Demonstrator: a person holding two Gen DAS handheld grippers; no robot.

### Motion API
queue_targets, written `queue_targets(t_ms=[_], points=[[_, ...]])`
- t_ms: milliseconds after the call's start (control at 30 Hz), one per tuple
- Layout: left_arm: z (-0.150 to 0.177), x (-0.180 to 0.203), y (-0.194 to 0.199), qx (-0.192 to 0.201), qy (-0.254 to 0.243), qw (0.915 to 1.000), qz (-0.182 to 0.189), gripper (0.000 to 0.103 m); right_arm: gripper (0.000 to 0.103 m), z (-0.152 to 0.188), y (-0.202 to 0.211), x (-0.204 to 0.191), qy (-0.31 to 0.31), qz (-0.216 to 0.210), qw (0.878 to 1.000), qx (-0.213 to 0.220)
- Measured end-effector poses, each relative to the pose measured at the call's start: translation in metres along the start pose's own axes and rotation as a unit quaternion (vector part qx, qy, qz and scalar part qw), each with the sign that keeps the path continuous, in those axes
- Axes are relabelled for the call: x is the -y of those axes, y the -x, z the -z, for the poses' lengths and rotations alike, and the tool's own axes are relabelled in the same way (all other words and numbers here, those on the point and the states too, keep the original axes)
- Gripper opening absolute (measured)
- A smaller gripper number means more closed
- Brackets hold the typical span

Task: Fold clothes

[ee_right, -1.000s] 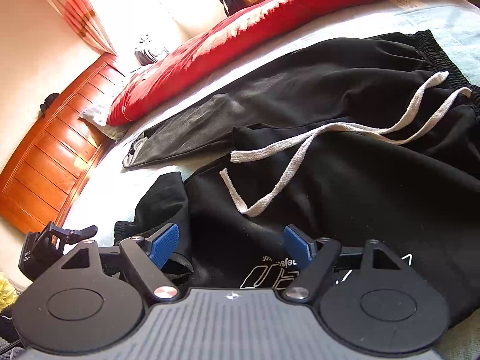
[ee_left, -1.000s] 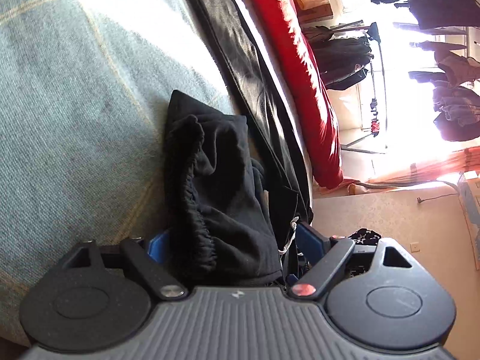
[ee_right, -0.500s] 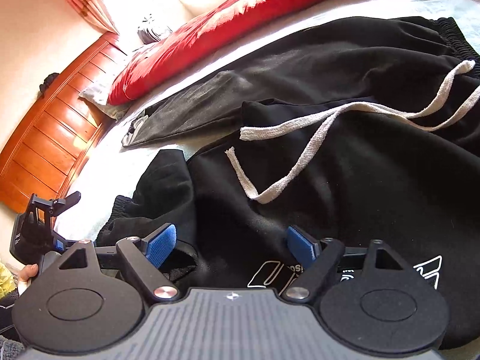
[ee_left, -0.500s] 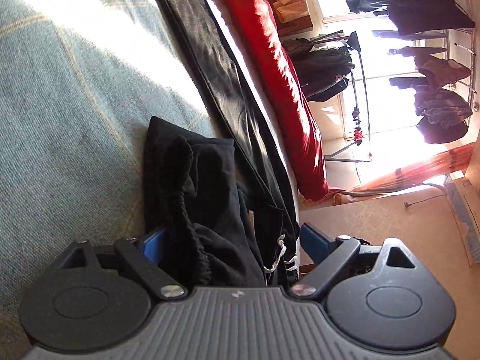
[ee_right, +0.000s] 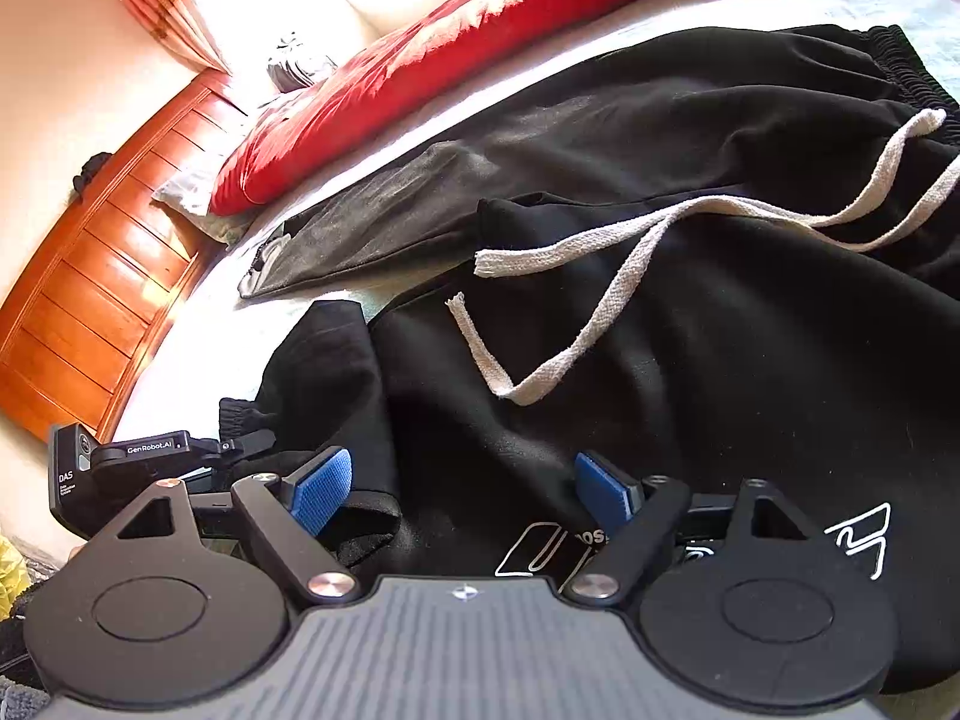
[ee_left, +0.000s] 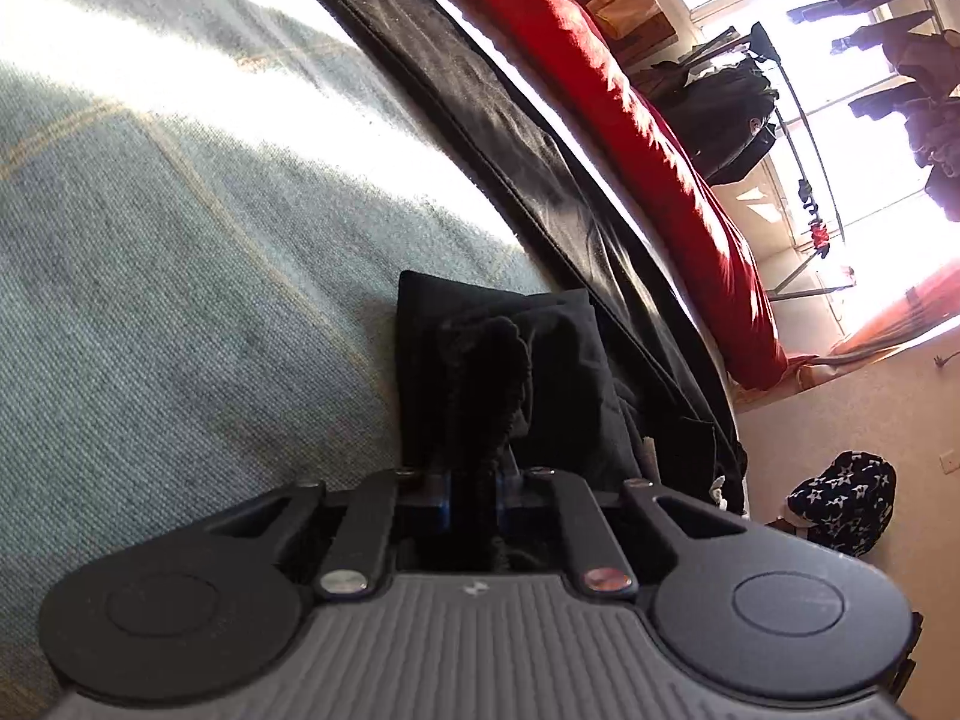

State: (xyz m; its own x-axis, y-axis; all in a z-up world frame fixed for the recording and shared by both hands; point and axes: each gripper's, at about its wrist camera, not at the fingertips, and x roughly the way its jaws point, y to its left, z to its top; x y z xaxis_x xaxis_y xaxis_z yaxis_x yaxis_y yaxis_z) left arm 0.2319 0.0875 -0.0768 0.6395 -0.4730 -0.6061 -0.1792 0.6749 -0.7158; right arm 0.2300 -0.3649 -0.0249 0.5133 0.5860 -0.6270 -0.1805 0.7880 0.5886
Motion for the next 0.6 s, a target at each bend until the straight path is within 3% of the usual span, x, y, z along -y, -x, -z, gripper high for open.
queue_targets(t_ms=[200, 300, 400, 433, 467, 600], points=[[-0.009, 0.004, 0.014, 0.005, -0.049, 0.9981, -0.037, 0.010, 0.085, -0.001, -0.005, -0.007, 0.005, 0.008, 1.000, 0.003], [-0.010, -0.006, 0.010, -0.007, -0.029, 0.9994, -0.018, 0.013, 0.085, 0.000, -0.006, -0.011, 0.004, 0.016, 1.000, 0.007], [-0.009, -0.015, 0.010, -0.007, -0.004, 0.9997, 0.021, 0.039, 0.085, 0.002, -0.005, -0.016, 0.002, 0.026, 1.000, 0.011], [-0.009, -0.016, 0.010, -0.009, 0.000, 0.9992, 0.040, 0.059, 0.085, 0.004, -0.003, -0.017, 0.002, 0.030, 0.999, 0.012], [-0.007, -0.016, 0.011, -0.009, -0.002, 0.9984, 0.055, 0.072, 0.085, 0.004, -0.003, -0.019, 0.002, 0.034, 0.999, 0.013], [0.014, -0.010, 0.016, 0.008, -0.033, 0.9975, 0.061, 0.076, 0.085, 0.007, -0.004, -0.027, 0.000, 0.051, 0.999, 0.019]])
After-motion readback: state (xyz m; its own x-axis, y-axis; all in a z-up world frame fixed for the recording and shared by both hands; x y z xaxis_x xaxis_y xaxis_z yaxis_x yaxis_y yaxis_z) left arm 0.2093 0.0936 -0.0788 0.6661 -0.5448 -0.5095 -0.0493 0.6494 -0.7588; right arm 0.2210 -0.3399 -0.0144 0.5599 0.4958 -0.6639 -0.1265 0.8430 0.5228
